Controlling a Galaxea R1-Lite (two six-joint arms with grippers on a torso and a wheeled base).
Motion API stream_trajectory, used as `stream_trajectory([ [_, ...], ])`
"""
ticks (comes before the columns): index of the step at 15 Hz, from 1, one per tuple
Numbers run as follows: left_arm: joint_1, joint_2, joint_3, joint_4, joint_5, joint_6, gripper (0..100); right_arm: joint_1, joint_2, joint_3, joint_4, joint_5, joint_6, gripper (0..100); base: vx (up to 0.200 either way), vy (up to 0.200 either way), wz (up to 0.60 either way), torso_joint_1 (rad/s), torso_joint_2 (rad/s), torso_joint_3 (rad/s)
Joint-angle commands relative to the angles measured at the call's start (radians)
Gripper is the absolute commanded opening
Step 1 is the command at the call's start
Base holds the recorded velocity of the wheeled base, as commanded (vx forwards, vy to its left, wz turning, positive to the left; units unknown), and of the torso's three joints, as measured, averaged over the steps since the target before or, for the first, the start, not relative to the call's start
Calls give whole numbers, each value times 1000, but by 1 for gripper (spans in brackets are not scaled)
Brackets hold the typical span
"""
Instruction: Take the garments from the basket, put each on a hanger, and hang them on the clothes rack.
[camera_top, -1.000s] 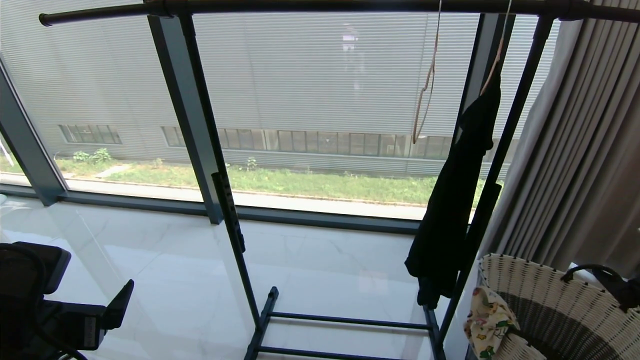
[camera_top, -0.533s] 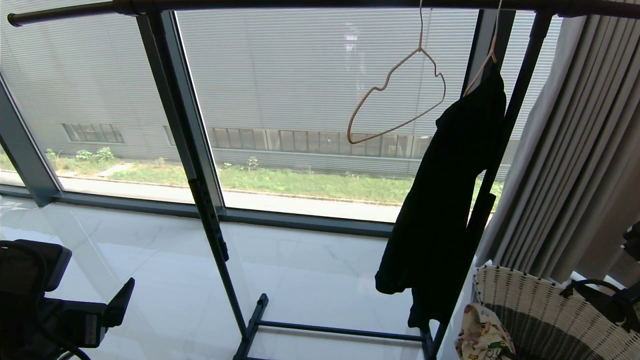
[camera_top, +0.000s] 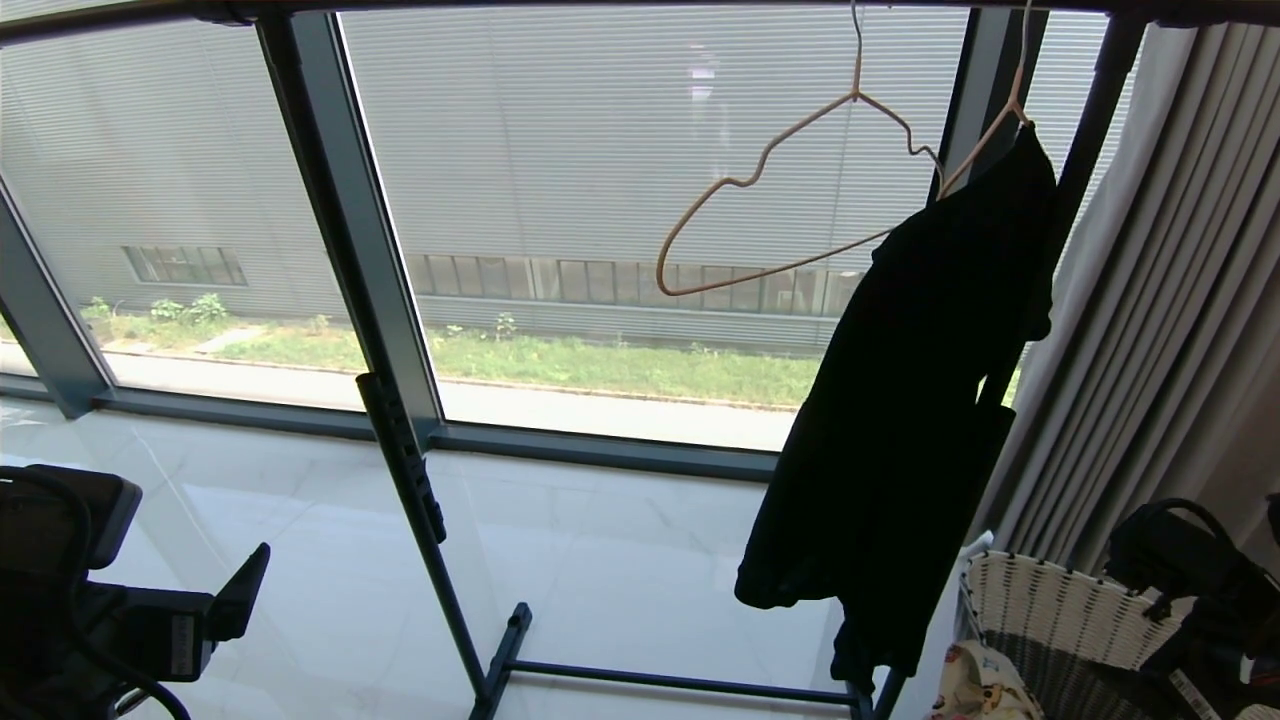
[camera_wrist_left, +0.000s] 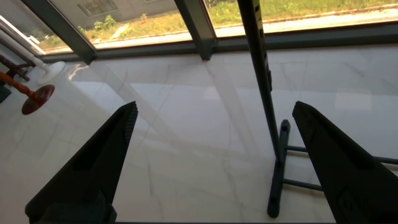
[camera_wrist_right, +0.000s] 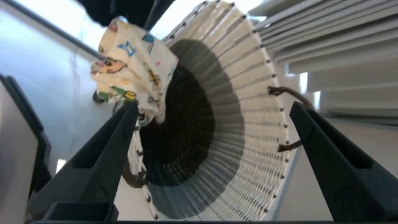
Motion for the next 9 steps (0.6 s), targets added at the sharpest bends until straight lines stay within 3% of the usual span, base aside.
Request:
stream_trajectory([
  [1,0,9,-7,0,1,0,100,33,316,20,-189,-1,4,100,0,0,0,0,0,0],
  [3,0,10,-19,0,1,2,100,63,480,18,-347,-13,2,100,0,0,0,0,0,0],
  [6,-10,13,-21,0,4,3,100,96,640,-8,-452,-28,4,100,0,0,0,0,0,0],
  [9,-15,13,-19,0,4,3,100,107,701,-54,-475,-31,4,100,0,0,0,0,0,0],
])
